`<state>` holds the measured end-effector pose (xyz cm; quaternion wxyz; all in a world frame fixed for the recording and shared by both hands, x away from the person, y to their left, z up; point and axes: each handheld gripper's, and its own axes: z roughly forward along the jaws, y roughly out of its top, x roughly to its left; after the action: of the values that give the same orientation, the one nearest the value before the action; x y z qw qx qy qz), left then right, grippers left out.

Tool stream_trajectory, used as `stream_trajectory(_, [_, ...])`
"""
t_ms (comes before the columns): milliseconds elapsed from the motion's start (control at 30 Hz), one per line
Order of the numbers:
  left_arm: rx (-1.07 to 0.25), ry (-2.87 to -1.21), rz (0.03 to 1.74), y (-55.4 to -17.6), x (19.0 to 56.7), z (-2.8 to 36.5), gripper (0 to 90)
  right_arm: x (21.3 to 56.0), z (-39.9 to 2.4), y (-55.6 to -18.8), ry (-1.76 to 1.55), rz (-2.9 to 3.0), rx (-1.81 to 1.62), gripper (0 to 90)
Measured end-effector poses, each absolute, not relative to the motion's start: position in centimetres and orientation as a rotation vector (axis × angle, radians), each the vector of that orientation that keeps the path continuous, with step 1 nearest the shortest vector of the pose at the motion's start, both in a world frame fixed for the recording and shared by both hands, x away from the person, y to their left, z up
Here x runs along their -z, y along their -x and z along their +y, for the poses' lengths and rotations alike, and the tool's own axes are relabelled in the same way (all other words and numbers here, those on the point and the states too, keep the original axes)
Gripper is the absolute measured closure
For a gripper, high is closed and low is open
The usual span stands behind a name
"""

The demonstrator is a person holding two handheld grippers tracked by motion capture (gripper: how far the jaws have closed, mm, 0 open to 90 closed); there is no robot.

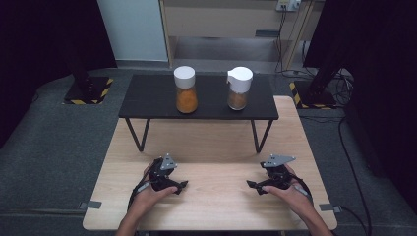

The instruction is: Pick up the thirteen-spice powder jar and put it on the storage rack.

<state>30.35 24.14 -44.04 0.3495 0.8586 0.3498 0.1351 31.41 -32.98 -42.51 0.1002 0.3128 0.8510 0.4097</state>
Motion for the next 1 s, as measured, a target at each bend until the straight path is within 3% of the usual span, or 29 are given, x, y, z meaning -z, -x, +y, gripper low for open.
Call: stream_trajectory(1000, [-0.350, -2.225, 0.906, -30.4, 44.0, 24.1, 0.0, 44.9, -35.8, -30.7, -1.095, 2.359, -1.109, 4.2])
